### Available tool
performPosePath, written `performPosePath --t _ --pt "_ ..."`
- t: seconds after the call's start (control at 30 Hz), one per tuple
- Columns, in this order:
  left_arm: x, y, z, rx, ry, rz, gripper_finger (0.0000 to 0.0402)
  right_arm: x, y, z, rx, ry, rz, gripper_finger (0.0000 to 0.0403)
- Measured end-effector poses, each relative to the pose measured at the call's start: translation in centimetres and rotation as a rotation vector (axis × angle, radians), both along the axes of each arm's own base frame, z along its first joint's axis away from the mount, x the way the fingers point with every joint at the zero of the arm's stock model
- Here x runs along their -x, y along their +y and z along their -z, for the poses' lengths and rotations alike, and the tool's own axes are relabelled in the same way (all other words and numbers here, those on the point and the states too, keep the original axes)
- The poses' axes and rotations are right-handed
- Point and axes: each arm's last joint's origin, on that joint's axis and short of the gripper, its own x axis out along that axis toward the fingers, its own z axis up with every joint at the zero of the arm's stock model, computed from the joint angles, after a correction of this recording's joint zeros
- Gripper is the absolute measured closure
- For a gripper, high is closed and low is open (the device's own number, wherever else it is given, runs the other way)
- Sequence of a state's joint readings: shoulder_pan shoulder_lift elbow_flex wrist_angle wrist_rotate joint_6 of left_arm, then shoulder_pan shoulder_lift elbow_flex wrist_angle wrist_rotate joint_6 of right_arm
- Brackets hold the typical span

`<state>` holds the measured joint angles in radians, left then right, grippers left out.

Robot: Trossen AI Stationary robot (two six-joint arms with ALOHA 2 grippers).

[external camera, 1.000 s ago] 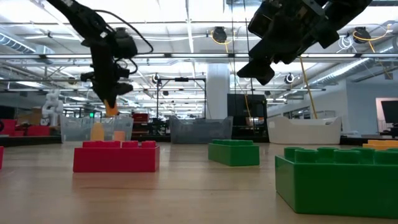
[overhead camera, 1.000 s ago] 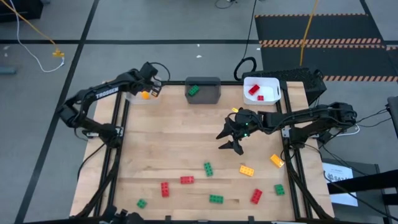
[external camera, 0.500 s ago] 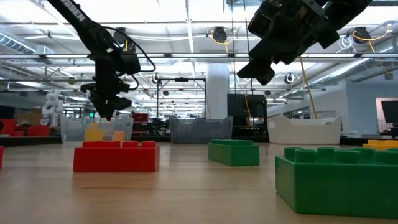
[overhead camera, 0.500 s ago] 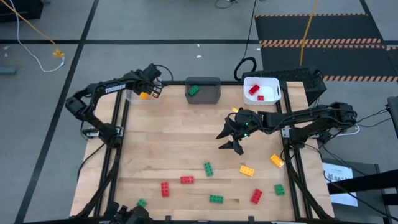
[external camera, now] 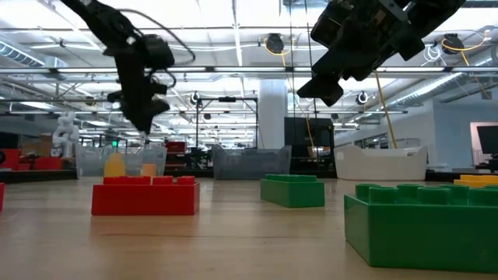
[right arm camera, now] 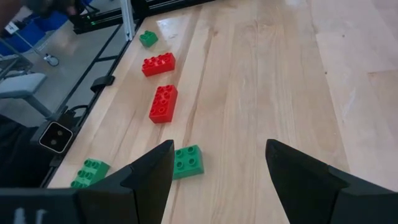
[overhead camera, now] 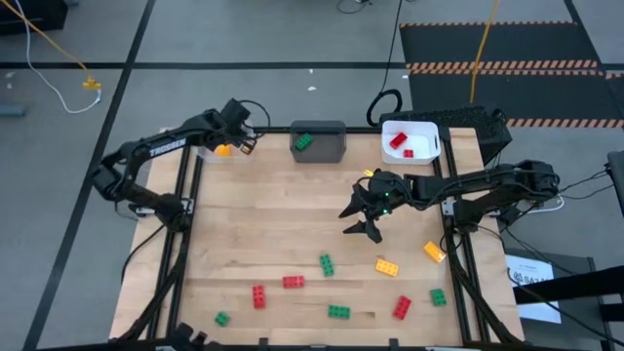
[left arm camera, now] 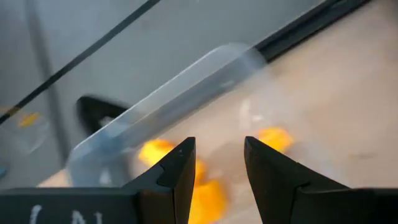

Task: Sort & place blocks by color
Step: Put the left 8 stud yellow game piece into the transparent bin

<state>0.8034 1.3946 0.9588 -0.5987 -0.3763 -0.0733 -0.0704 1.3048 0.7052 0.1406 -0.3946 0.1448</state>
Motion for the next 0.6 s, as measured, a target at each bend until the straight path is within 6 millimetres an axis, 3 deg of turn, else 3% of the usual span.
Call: performPosePath --t 0.3,0.6 --pt "-2.8 -6.7 -3.6 0.113 -0.295 0.409 0.0261 0.0 0.0 0.0 0.000 0.000 0.000 0.0161" --pt "-6.2 -15.3 -3.8 0.206 -0.334 0.695 0.0261 0.0 0.0 0.0 0.000 0.004 0.000 0.0161"
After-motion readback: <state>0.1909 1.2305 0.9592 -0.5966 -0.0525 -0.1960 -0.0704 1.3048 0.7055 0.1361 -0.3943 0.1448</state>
